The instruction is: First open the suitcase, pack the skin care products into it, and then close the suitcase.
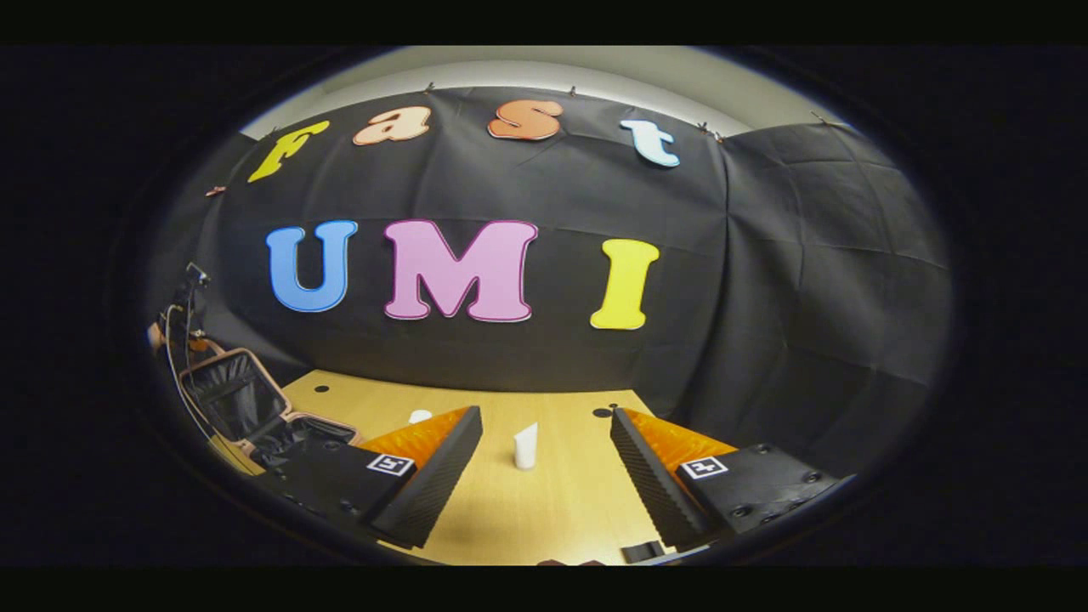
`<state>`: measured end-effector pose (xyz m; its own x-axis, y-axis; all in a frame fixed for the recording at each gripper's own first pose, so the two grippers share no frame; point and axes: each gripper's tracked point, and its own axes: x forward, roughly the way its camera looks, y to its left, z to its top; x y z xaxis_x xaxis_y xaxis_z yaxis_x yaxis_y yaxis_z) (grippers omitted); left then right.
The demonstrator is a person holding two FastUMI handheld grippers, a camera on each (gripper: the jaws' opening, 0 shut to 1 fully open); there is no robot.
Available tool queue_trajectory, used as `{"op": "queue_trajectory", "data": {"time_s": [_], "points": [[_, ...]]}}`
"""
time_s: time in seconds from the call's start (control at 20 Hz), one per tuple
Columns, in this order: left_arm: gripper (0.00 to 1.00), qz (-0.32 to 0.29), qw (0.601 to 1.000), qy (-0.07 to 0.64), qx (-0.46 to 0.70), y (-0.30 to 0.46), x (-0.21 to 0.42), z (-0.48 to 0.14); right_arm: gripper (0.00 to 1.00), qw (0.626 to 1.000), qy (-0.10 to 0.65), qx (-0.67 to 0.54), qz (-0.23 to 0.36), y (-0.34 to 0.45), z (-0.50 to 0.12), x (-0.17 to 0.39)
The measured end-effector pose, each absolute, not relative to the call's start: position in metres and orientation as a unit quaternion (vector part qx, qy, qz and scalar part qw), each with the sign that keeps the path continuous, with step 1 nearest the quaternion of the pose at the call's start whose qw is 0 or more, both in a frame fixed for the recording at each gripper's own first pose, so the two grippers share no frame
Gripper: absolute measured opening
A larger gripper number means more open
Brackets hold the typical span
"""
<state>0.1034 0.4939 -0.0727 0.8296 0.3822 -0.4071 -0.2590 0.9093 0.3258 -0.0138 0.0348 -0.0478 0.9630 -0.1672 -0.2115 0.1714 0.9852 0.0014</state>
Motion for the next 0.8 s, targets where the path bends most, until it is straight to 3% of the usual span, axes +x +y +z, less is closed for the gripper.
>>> {"op": "queue_trajectory", "data": {"time_s": [0.15, 0.3, 0.6, 0.65, 0.75, 0.8], "points": [[0.11, 0.177, 0.933, 0.306, 0.067, 0.577, 0.111, -0.162, 0.98, 0.984, 0.143, 0.013, -0.107, 0.043, -0.066, -0.007], [0.11, 0.189, 0.912, 0.364, -0.009, 0.607, 0.119, -0.228, 0.97, 0.976, 0.187, 0.015, -0.107, 0.052, -0.087, 0.001], [0.18, 0.18, 0.891, 0.414, 0.035, 0.621, 0.138, -0.275, 0.98, 0.968, 0.22, 0.045, -0.117, 0.066, -0.108, 0.026], [0.24, 0.177, 0.893, 0.413, 0.039, 0.621, 0.139, -0.276, 0.98, 0.966, 0.227, 0.047, -0.114, 0.069, -0.115, 0.029], [0.73, 0.227, 0.891, 0.385, 0.078, 0.645, 0.134, -0.255, 0.98, 0.966, 0.227, 0.057, -0.11, 0.073, -0.12, 0.033], [0.97, 0.266, 0.905, 0.316, 0.102, 0.654, 0.133, -0.208, 0.98, 0.966, 0.229, 0.06, -0.107, 0.074, -0.124, 0.035]]}}
